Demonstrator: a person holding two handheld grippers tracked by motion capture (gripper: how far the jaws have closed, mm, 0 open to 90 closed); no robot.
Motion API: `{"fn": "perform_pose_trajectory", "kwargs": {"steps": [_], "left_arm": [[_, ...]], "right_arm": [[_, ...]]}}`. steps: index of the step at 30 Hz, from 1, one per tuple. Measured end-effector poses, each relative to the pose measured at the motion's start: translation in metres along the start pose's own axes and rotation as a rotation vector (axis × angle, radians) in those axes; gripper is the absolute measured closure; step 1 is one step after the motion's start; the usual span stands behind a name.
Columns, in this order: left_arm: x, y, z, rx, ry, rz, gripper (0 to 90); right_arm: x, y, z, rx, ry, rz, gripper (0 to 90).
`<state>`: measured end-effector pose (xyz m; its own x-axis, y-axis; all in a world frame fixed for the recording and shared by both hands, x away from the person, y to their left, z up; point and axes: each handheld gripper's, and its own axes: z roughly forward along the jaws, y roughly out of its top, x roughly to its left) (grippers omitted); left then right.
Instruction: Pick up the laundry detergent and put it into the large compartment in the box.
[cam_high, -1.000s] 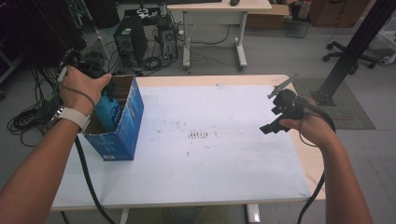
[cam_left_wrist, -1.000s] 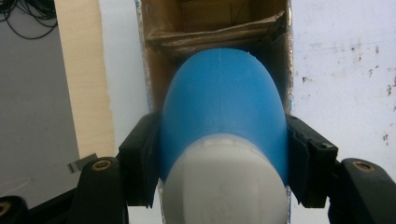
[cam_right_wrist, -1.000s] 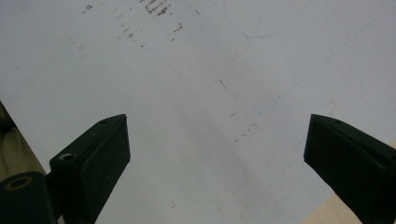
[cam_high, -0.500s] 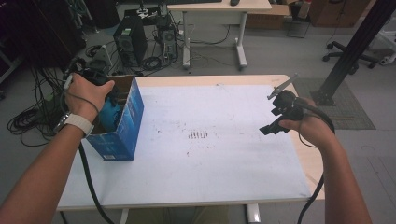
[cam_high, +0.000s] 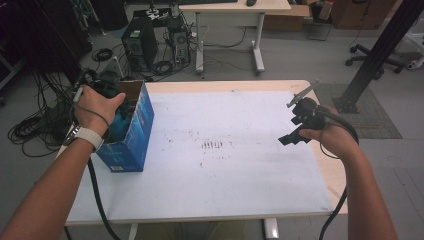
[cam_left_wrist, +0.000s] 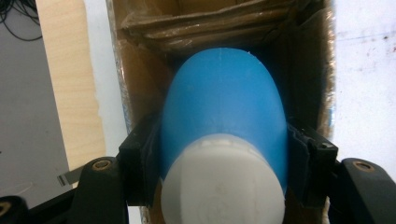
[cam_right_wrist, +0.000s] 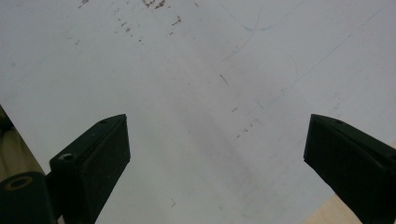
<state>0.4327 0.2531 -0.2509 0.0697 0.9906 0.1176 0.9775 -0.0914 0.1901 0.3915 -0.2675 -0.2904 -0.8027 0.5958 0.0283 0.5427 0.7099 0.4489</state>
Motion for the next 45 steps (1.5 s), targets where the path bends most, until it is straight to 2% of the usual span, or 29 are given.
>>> {"fn": "perform_pose_trajectory", "kwargs": {"steps": [21, 45], "left_arm": [[-0.002, -0.004, 0.019, 0.012, 0.007, 0.018, 37.7], [0.005, -0.001, 0.024, 0.000, -0.012, 0.025, 35.7]], "right_arm": [[0.000, 0.002, 0.005, 0.012, 0.006, -0.001, 7.2], [0.001, 0.000, 0.009, 0.023, 0.012, 0.007, 7.2]]}}
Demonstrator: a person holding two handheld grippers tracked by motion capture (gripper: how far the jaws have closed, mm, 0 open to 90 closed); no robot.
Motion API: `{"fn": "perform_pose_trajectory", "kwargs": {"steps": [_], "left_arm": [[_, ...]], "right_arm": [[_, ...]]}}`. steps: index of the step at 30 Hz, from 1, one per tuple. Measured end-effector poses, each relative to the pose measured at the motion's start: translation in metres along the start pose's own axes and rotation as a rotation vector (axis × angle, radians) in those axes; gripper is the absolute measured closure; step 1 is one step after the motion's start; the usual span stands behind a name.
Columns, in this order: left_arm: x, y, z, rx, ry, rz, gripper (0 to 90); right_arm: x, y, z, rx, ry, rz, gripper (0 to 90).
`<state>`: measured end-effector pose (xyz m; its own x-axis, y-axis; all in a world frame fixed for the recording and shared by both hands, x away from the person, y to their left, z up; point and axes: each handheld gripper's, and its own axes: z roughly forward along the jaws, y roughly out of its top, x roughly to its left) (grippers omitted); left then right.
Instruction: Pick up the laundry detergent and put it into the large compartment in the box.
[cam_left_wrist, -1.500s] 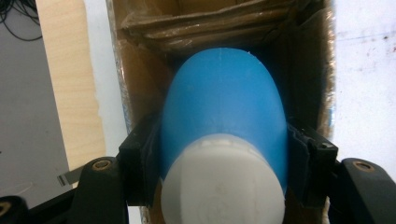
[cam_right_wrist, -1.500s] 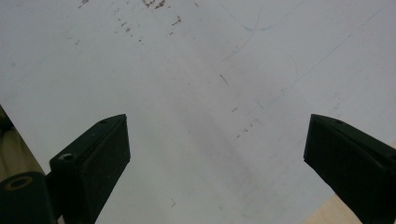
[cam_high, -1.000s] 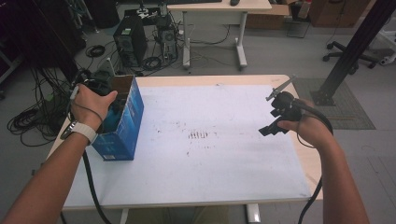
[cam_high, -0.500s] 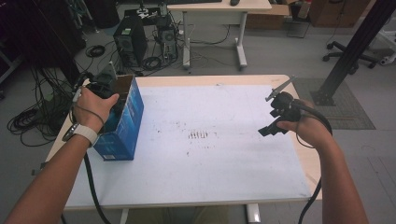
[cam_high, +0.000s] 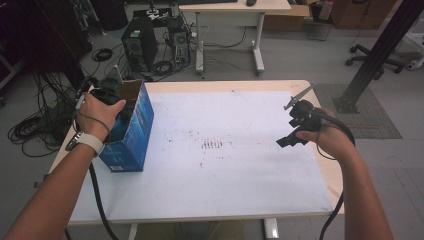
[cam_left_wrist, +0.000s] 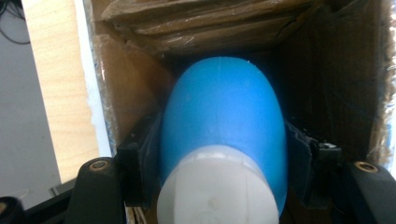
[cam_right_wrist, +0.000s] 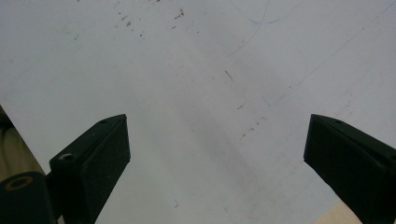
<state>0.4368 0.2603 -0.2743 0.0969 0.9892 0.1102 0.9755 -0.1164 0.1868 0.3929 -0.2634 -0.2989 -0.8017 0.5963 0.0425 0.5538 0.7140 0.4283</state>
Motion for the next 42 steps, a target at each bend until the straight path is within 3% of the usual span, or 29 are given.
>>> {"fn": "perform_pose_trajectory", "kwargs": {"steps": [19, 42], "left_arm": [[0.0015, 0.0018, 0.0023, 0.010, -0.029, 0.001, 25.8], [0.0028, -0.0013, -0.0029, 0.003, -0.037, 0.000, 21.3]], "right_arm": [[0.0001, -0.0004, 0.0018, 0.008, 0.001, 0.005, 7.2], [0.0023, -0.0015, -0.0001, 0.001, 0.001, 0.004, 7.2]]}}
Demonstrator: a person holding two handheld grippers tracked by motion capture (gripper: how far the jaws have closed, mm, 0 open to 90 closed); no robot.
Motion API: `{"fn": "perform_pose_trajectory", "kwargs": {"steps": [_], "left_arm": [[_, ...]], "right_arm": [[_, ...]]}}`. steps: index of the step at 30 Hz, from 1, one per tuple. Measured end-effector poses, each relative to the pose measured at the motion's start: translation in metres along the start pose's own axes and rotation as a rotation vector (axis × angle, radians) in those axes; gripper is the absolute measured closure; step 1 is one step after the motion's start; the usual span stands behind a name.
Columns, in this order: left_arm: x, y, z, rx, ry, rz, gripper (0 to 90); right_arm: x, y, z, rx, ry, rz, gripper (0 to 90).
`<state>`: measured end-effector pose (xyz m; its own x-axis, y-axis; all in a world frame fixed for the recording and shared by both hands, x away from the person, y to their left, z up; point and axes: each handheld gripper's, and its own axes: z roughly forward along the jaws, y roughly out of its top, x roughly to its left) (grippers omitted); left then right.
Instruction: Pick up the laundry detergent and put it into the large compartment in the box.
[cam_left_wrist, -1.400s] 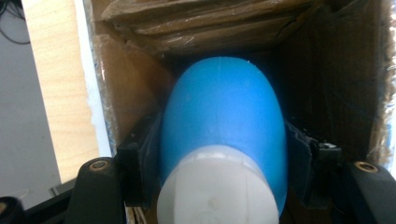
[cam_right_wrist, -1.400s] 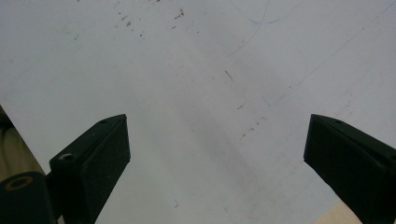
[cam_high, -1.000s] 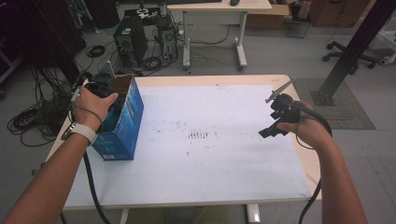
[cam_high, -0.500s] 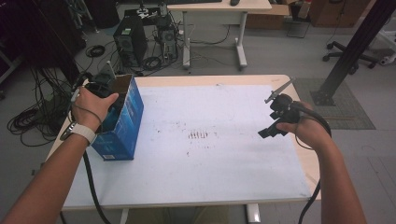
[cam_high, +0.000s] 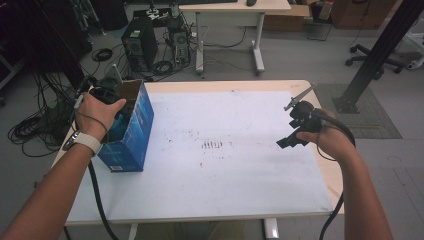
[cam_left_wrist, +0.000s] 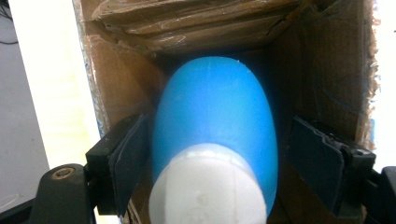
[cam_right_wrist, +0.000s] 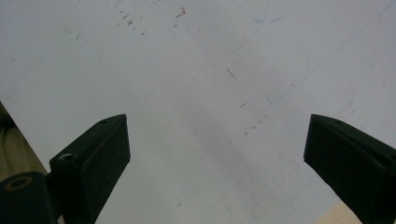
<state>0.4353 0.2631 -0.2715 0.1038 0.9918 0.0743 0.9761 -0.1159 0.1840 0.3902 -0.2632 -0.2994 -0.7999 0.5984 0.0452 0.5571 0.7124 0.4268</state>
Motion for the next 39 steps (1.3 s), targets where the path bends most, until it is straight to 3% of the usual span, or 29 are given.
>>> {"fn": "perform_pose_trajectory", "kwargs": {"steps": [17, 22, 39], "left_arm": [[0.002, -0.003, -0.005, -0.017, -0.021, 0.001, 20.7], [0.003, -0.003, -0.009, -0.033, -0.039, -0.001, 17.6], [0.009, -0.005, -0.026, -0.056, -0.040, 0.002, 13.1]], "right_arm": [[0.002, -0.001, -0.002, -0.005, -0.003, 0.000, 7.2], [0.002, -0.001, -0.003, -0.003, -0.004, 0.000, 7.2], [0.004, 0.002, -0.005, -0.005, -0.003, -0.005, 7.2]]}}
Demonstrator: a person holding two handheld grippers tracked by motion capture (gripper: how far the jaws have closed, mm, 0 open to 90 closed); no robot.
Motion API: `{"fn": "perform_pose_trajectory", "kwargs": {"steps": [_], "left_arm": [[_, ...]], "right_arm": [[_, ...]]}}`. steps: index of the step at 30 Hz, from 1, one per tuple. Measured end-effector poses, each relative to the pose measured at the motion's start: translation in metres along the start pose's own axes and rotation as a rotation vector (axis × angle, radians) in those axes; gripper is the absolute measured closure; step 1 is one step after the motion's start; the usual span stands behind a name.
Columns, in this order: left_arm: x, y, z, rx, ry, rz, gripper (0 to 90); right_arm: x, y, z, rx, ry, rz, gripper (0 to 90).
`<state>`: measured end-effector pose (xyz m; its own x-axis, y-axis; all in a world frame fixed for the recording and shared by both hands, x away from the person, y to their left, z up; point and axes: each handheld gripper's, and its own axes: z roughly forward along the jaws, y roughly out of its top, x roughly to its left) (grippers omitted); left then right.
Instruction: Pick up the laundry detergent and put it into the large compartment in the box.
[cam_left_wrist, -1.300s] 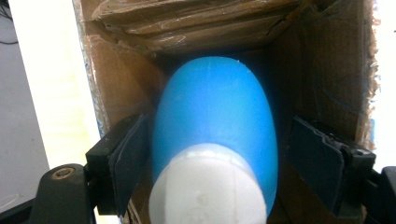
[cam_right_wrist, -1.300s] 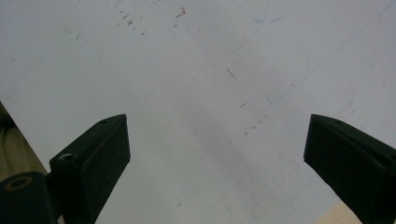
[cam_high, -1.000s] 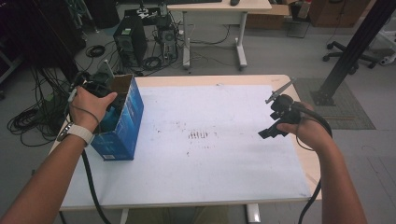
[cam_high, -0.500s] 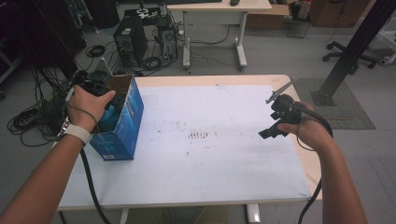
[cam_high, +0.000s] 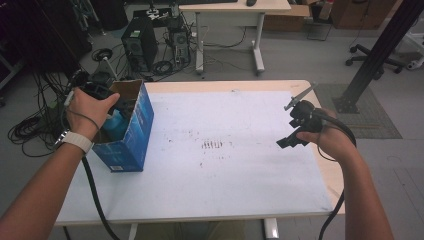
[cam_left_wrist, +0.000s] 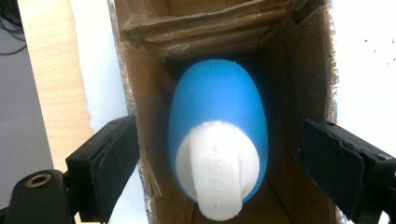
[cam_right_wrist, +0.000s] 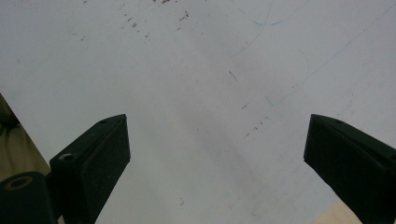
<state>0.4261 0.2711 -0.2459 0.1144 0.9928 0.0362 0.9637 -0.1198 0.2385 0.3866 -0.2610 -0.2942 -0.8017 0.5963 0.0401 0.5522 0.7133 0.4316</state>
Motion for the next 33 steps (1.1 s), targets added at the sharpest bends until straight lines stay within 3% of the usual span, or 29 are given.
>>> {"fn": "perform_pose_trajectory", "kwargs": {"steps": [13, 23, 33], "left_arm": [[-0.001, 0.000, -0.016, -0.020, 0.009, 0.023, 12.0], [-0.003, -0.001, -0.028, -0.035, -0.010, 0.045, 12.1], [-0.013, -0.003, -0.044, -0.069, -0.011, 0.111, 12.4]], "right_arm": [[0.001, 0.001, -0.002, -0.003, -0.003, -0.002, 7.2], [0.002, 0.001, -0.004, 0.002, -0.004, -0.002, 7.2], [0.004, 0.002, -0.005, 0.002, -0.006, -0.004, 7.2]]}}
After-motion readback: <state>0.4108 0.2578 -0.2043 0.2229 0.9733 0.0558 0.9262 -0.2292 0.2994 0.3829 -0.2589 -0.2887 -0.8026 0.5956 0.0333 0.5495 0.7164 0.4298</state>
